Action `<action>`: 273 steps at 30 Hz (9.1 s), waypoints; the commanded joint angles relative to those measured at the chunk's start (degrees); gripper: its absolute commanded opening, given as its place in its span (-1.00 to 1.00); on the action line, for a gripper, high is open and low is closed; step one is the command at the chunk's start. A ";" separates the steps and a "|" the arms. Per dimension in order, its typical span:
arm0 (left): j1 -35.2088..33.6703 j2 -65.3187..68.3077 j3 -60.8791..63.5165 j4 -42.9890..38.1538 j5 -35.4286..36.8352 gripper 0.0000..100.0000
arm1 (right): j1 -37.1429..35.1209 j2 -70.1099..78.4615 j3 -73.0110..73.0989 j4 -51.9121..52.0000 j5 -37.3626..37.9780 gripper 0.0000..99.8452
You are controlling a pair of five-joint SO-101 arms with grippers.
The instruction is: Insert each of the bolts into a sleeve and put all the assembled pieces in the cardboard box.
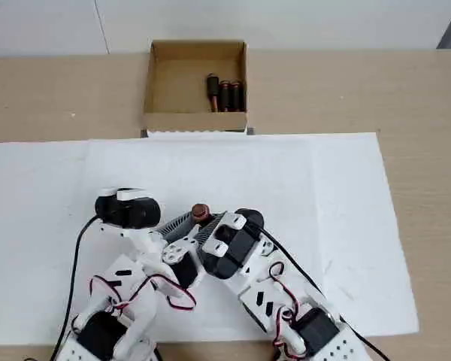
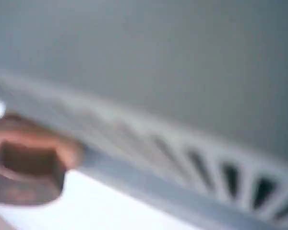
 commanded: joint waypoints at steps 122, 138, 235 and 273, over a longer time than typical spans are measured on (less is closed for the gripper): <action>-28.66 -0.26 9.36 2.02 -33.76 -0.99 | 18.15 161.80 -157.36 -5.05 16.79 -0.98; -28.66 -0.26 9.36 2.02 -33.76 -0.99 | 18.33 163.21 -158.33 -2.24 17.85 -0.69; -28.66 -0.26 9.36 2.02 -33.76 -0.99 | 42.42 42.59 -48.53 24.40 -6.24 -1.00; -28.66 -0.26 9.36 2.02 -33.85 -0.99 | 40.31 25.01 1.23 -15.16 -6.51 -0.99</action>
